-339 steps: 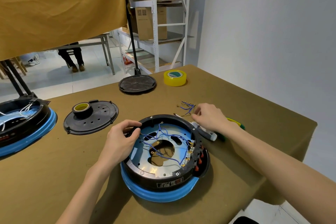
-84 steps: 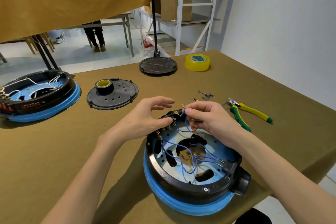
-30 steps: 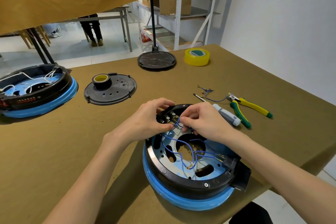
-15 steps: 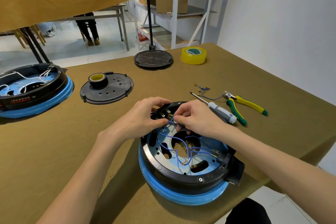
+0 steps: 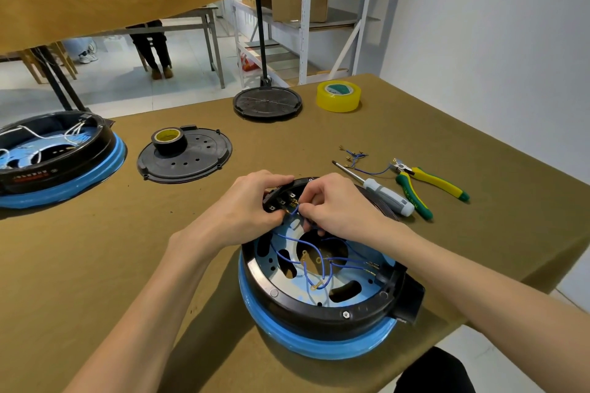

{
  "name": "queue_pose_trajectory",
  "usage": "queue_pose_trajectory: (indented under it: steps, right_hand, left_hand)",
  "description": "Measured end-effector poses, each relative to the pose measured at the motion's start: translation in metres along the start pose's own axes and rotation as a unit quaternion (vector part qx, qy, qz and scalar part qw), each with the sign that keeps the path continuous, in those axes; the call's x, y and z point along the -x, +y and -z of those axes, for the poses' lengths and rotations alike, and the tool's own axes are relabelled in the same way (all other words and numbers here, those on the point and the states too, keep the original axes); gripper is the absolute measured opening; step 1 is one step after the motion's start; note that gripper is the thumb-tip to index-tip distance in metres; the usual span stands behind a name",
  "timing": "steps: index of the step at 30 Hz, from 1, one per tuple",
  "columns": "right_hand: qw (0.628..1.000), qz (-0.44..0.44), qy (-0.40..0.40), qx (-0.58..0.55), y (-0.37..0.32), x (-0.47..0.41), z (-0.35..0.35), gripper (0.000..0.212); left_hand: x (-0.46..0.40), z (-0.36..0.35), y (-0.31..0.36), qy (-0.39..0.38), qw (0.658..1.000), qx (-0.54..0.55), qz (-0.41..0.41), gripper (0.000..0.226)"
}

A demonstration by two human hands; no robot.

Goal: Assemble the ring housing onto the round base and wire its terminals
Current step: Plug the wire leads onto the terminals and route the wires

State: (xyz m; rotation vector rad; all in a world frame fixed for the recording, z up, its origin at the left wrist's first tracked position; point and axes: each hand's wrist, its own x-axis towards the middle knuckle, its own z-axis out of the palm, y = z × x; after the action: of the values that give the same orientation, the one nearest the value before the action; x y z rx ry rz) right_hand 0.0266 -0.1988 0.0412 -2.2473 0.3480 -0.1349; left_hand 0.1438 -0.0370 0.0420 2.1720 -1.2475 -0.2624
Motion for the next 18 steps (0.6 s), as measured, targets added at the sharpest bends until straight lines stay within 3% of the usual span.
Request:
queue_pose_trajectory:
  steps: [18]
  right_hand:
    - [0.996, 0.025, 0.053, 0.073, -0.0072, 0.0005, -0.0046, 0.012]
  left_hand:
    - [0.0022, -0.0073, 0.0057, 0.054, 0.998, 0.012, 0.020, 0.060]
